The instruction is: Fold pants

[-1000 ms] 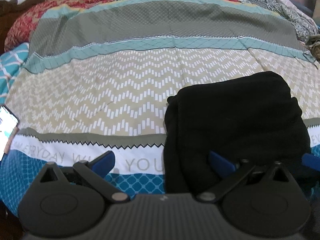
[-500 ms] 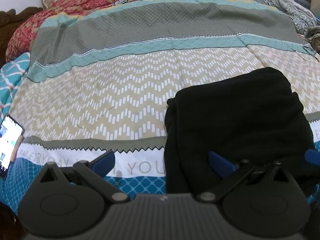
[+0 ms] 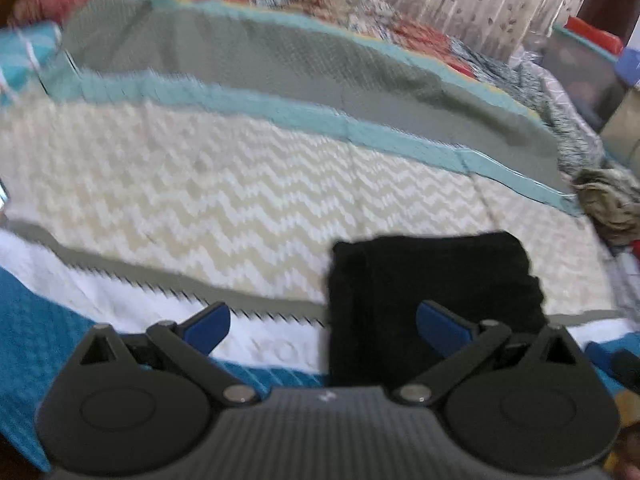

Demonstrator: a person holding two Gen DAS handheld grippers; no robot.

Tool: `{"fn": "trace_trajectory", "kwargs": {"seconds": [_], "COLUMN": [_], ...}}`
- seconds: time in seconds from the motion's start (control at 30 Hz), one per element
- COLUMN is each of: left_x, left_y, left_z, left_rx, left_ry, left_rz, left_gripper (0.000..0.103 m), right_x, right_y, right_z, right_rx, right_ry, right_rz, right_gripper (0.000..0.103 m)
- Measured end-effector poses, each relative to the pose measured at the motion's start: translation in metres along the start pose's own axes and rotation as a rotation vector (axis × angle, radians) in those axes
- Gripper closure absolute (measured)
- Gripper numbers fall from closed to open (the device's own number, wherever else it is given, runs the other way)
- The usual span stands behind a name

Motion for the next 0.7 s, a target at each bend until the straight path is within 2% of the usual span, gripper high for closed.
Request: {"fn": "trace_trajectory", "kwargs": {"seconds": [0.1,0.17,0.4,0.57,0.7], "left_x": [-0.015,-0.028,-0.066,-0.070,-0.068], "left_y": [-0.006,-0.008,-0.013,-0.016,-0.016], "left_z": [0.001,0.002,-0.002,0.003,0.009], "left_rx": [0.038,0.070,0.107,0.098,0.105], "left_ry": [-0.140,-0.203,-0.298,-0.316,-0.351], "left_rz": [0.067,0.111,0.220,0.228,0.232], "left_gripper": [0.000,0.000,0.000,0.000,0.000], "right_x": [0.000,-0.003,-0.029,-0.048,-0.049], "right_y": [-0.002,-0.007,-0.015,-0.022,-0.021], "right_z": [-0.020,-0.028,-0.037,-0.047,-0.044], "right_rx": [-0.072,-0.114,-0.158,-0.206,-0.216], "right_ry": [-0.020,-0.011,0.008,0.046,0.057], "right_rz": [0.002,0.012,0.100,0.206,0.204], "right_gripper": [0.024,0.024,0.023,0.019,0.014]}}
Point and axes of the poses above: each gripper's, at about its wrist camera, not at the fingertips, and x roughly against the way its jaws point, z to its left, y to its top, the point moved 6 cm from there along -x, roughly the way its jaws point, and after that the axes turned 15 degrees about z, right-handed, at the moved point
